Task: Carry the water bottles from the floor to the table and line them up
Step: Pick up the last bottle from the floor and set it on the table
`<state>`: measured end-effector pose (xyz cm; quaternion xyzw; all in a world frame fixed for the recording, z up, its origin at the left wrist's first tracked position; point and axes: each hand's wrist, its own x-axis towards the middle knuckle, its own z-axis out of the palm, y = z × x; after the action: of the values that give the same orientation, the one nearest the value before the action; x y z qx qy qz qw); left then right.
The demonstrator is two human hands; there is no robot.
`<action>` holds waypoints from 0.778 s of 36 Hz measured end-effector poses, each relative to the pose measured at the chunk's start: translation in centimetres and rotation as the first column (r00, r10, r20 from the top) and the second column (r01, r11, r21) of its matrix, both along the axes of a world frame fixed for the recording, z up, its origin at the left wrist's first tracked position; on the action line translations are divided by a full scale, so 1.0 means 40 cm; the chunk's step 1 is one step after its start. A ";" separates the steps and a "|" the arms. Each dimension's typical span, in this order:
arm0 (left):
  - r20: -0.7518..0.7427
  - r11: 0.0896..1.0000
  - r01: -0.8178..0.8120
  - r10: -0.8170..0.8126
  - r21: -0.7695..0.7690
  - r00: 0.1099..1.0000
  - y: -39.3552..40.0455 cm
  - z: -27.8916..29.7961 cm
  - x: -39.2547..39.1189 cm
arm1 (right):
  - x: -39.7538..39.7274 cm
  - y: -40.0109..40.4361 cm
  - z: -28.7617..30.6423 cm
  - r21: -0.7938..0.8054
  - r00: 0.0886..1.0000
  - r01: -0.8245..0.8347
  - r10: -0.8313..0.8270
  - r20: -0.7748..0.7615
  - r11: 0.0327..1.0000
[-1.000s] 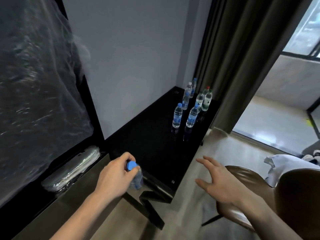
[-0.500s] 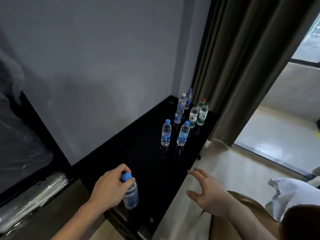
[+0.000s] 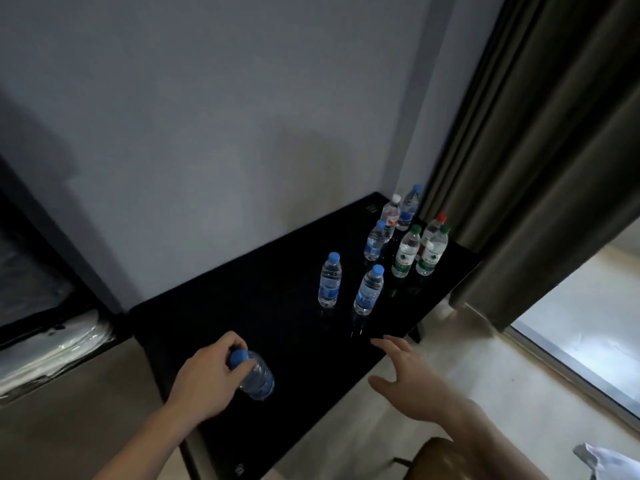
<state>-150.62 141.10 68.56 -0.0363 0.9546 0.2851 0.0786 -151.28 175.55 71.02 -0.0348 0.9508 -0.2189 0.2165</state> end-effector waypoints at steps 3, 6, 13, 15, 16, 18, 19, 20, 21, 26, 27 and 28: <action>0.034 1.000 -0.025 0.024 0.015 0.999 0.016 -0.004 -0.023 | -0.059 0.001 -0.015 -0.019 0.999 -0.031 0.031 0.017 0.999; 0.047 0.999 -0.036 0.036 0.000 0.998 0.028 -0.010 -0.054 | -0.119 -0.001 -0.035 -0.016 0.998 -0.056 0.057 0.033 0.998; 0.162 1.000 -0.008 0.003 0.030 0.987 0.021 -0.078 -0.155 | -0.244 0.001 -0.062 -0.001 0.998 -0.053 0.053 0.016 0.999; 0.196 0.999 0.009 -0.019 0.049 0.980 0.022 -0.101 -0.187 | -0.273 0.009 -0.067 0.013 0.999 -0.049 0.049 0.000 0.999; 0.213 0.998 0.015 -0.029 0.066 0.977 0.028 -0.109 -0.202 | -0.286 0.015 -0.069 0.019 0.999 -0.040 0.040 -0.004 0.999; 0.227 0.997 0.024 -0.041 0.079 0.973 0.039 -0.122 -0.230 | -0.313 0.028 -0.070 0.036 1.000 -0.029 0.030 -0.007 0.999; 0.234 0.996 0.027 -0.045 0.081 0.971 0.043 -0.127 -0.242 | -0.325 0.035 -0.070 0.042 1.000 -0.023 0.024 -0.005 0.999; 0.239 0.996 0.031 -0.051 0.089 0.970 0.047 -0.131 -0.262 | -0.344 0.044 -0.071 0.042 1.000 -0.019 0.019 -0.008 0.999; 0.245 0.995 0.035 -0.058 0.099 0.968 0.048 -0.134 -0.274 | -0.357 0.051 -0.071 0.046 1.000 -0.015 0.015 -0.008 0.999; 0.256 0.993 0.044 -0.072 0.111 0.964 0.069 -0.148 -0.346 | -0.452 0.081 -0.074 0.066 1.000 -0.019 0.021 -0.017 0.998; 0.255 0.995 0.040 -0.063 0.097 0.965 0.080 -0.153 -0.359 | -0.473 0.085 -0.076 0.070 0.999 -0.020 0.022 -0.024 0.997; 0.251 0.996 0.033 -0.053 0.083 0.966 0.093 -0.157 -0.371 | -0.493 0.090 -0.077 0.072 0.999 -0.020 0.022 -0.032 0.997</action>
<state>-165.48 144.81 62.27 -0.0486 0.9254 0.3135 0.2074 -171.00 179.15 67.93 -0.0407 0.9610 -0.1820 0.2044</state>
